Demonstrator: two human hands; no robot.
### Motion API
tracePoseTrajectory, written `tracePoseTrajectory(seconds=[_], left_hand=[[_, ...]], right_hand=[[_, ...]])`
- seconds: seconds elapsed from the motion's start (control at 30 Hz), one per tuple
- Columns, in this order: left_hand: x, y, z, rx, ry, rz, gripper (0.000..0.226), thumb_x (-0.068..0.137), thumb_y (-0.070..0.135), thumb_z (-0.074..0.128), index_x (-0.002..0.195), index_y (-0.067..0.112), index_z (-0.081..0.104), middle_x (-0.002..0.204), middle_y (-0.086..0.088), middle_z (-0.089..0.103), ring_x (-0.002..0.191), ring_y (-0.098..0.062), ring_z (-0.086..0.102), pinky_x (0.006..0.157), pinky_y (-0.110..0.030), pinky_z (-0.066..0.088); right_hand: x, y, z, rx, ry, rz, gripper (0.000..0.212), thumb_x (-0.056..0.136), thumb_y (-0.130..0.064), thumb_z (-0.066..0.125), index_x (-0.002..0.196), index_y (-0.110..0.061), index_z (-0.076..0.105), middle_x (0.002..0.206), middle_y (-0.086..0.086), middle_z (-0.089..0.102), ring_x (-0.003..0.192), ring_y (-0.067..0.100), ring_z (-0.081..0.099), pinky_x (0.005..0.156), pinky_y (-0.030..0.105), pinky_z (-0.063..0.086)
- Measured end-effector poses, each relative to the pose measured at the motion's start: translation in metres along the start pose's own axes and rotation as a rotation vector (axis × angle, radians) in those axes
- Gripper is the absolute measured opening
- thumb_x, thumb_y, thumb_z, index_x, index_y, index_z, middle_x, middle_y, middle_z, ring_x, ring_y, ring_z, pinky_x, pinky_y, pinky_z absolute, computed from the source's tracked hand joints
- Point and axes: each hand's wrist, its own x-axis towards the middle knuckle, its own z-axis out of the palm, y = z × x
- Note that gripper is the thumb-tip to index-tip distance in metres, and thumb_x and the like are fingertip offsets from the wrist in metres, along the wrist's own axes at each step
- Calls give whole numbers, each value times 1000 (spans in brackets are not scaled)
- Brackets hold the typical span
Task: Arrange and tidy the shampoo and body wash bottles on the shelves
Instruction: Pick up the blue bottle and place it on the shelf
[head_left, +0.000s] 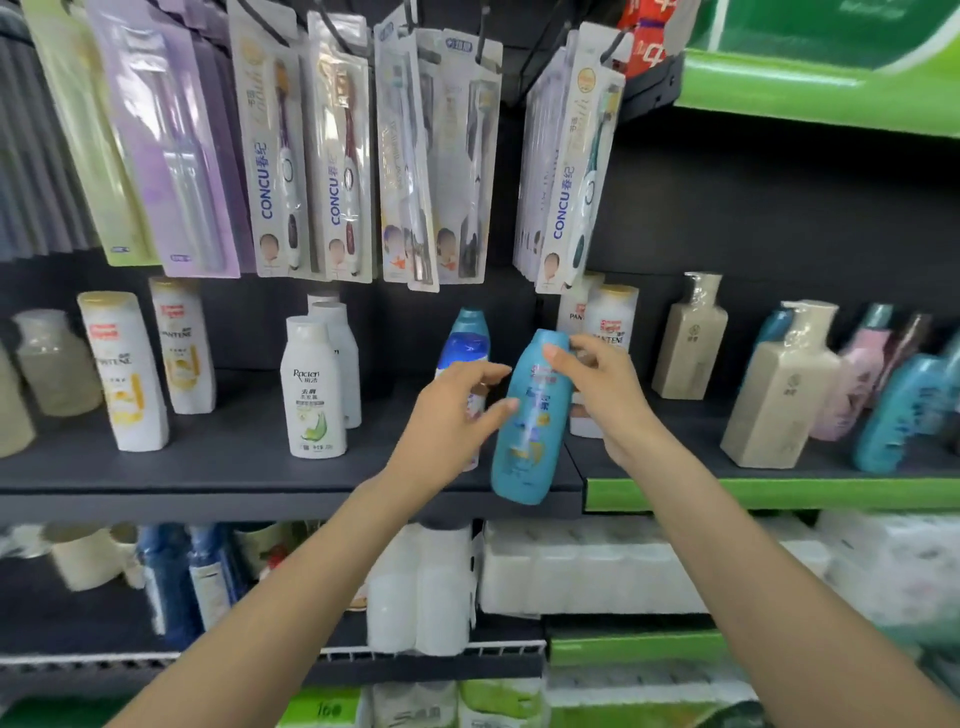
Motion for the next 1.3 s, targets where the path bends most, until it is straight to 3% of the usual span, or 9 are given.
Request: tracePoseTrajectory(seconds=[0.13, 0.33, 0.43, 0.57, 0.67, 0.83, 0.93, 1.07, 1.3], left_hand=[[-25, 26, 13, -79, -129, -85, 63, 79, 29, 72, 135, 27, 43, 107, 16, 50, 93, 1, 52, 83, -12, 44], [-61, 54, 24, 308, -218, -153, 105, 70, 45, 76, 148, 38, 6, 127, 3, 39, 108, -14, 46, 88, -36, 47], [-71, 60, 24, 404, -134, -152, 100, 72, 37, 74, 149, 33, 9, 130, 0, 44, 108, -18, 50, 82, -34, 48], [-81, 65, 11, 70, -131, -187, 86, 72, 24, 77, 144, 29, 30, 116, 9, 55, 91, -1, 56, 78, -9, 44], [-84, 66, 0, 22, -178, -192, 81, 71, 24, 77, 140, 31, 37, 112, 9, 57, 99, -5, 58, 86, -15, 45], [-89, 62, -13, 21, -218, -169, 58, 79, 18, 70, 132, 28, 50, 103, 13, 64, 103, -3, 61, 89, -16, 46], [-91, 56, -18, -126, -222, -183, 45, 82, 16, 67, 124, 29, 56, 96, 2, 72, 91, -15, 68, 87, -32, 54], [-92, 59, -31, -509, -210, -342, 20, 91, 15, 56, 106, 24, 64, 104, -10, 70, 88, -16, 68, 71, -26, 57], [-91, 49, -38, -569, -315, -494, 27, 92, 33, 51, 110, 18, 64, 107, -7, 70, 94, -17, 68, 78, -30, 58]], right_hand=[[-27, -7, -13, 162, -7, 120, 28, 93, -23, 59, 109, -1, 58, 90, 3, 62, 74, 9, 63, 48, 21, 53], [-56, -15, -24, 204, 29, 201, 34, 91, -25, 62, 113, 0, 58, 106, 11, 66, 87, 19, 68, 55, 29, 59], [-68, -18, -26, 194, -41, 223, 34, 92, -27, 61, 115, -3, 58, 108, 9, 65, 89, 20, 68, 64, 32, 60], [-81, -21, -35, 318, -262, 253, 24, 95, -27, 55, 110, -9, 61, 103, 6, 68, 88, 15, 67, 80, 34, 58], [-87, -19, -41, 500, -369, 296, 19, 96, -24, 52, 105, -11, 62, 101, 6, 71, 96, 18, 68, 90, 34, 54], [-91, -15, -38, 418, -257, 262, 21, 91, -25, 61, 104, -8, 64, 90, 7, 73, 84, 19, 72, 82, 35, 58], [-92, -17, -29, 344, -255, 219, 20, 90, -30, 62, 99, -12, 65, 80, -1, 74, 79, 14, 72, 77, 32, 59], [-94, -14, -21, 440, -322, 193, 23, 93, -24, 56, 109, -7, 61, 100, 5, 71, 93, 19, 70, 79, 34, 58], [-93, -10, -19, 478, -142, 180, 22, 89, -20, 62, 105, -5, 61, 108, 11, 68, 96, 24, 69, 69, 36, 60]])
